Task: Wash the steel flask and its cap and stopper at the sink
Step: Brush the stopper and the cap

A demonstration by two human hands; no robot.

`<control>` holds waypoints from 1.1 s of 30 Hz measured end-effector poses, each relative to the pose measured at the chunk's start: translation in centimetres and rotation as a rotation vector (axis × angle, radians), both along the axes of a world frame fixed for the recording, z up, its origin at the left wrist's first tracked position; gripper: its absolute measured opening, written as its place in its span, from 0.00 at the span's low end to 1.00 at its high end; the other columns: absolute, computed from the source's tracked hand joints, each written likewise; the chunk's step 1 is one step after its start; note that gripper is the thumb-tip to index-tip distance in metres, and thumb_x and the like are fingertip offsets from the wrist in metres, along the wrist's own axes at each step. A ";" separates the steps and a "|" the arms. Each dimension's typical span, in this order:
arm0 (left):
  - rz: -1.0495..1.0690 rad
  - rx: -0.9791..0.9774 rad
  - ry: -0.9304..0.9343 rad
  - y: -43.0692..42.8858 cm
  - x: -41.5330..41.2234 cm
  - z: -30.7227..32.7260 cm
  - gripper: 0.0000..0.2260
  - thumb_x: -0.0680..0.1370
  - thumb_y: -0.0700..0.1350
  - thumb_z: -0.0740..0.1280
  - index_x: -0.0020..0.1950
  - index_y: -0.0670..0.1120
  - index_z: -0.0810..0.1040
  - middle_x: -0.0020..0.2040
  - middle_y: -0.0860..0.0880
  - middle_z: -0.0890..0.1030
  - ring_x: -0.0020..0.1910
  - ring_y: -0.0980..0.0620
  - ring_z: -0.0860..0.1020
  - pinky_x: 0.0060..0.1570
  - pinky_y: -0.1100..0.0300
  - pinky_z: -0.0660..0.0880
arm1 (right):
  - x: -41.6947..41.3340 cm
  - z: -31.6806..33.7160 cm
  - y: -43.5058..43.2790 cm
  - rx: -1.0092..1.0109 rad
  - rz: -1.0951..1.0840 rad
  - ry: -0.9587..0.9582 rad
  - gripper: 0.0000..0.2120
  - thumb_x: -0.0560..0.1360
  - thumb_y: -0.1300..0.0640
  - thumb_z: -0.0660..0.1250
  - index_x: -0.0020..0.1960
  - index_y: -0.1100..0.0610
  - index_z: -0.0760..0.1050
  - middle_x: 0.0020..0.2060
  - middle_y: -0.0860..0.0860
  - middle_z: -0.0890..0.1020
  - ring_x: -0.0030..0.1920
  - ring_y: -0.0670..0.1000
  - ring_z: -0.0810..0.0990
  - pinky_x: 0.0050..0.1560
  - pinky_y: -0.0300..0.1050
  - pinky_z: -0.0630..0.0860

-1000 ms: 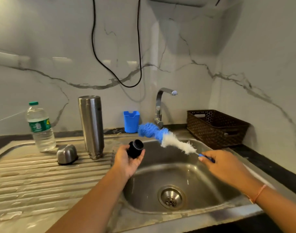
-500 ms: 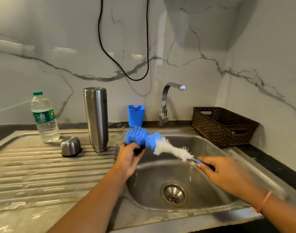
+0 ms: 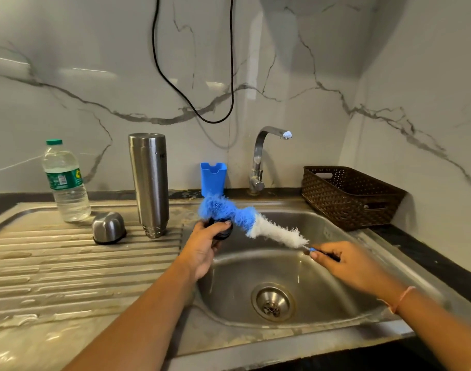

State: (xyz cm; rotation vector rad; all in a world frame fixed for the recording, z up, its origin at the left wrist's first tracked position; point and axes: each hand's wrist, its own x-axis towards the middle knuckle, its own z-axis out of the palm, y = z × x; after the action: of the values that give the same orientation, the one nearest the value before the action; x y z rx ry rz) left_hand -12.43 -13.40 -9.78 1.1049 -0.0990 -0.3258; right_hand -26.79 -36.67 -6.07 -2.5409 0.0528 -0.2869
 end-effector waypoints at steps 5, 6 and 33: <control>0.005 -0.130 0.055 0.3 -0.3 0.5 0.16 0.69 0.41 0.72 0.56 0.45 0.74 0.46 0.48 0.81 0.42 0.55 0.76 0.40 0.64 0.69 | -0.1 -0.8 -0.9 0.139 0.049 0.072 0.22 0.78 0.55 0.63 0.29 0.36 0.77 0.25 0.48 0.68 0.26 0.45 0.64 0.29 0.37 0.61; 0.006 -0.145 0.063 0.3 -0.3 0.6 0.16 0.67 0.44 0.72 0.54 0.45 0.76 0.45 0.49 0.82 0.41 0.56 0.76 0.40 0.64 0.69 | -0.1 -0.7 -0.9 0.168 0.048 0.085 0.23 0.78 0.56 0.63 0.29 0.36 0.78 0.24 0.49 0.68 0.26 0.45 0.64 0.29 0.37 0.61; 0.078 -0.432 0.333 0.7 -0.4 0.8 0.14 0.74 0.40 0.69 0.58 0.39 0.74 0.55 0.38 0.78 0.52 0.43 0.79 0.48 0.50 0.77 | -0.3 -2.2 3.8 0.091 -0.131 0.166 0.23 0.79 0.53 0.62 0.27 0.56 0.66 0.21 0.46 0.62 0.26 0.46 0.62 0.34 0.43 0.60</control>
State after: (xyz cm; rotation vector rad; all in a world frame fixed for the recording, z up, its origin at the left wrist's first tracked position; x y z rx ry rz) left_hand -12.85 -12.66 -9.01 0.6146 0.1638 -0.3930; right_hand -27.13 -32.84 -8.26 -2.4692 0.2899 -0.1202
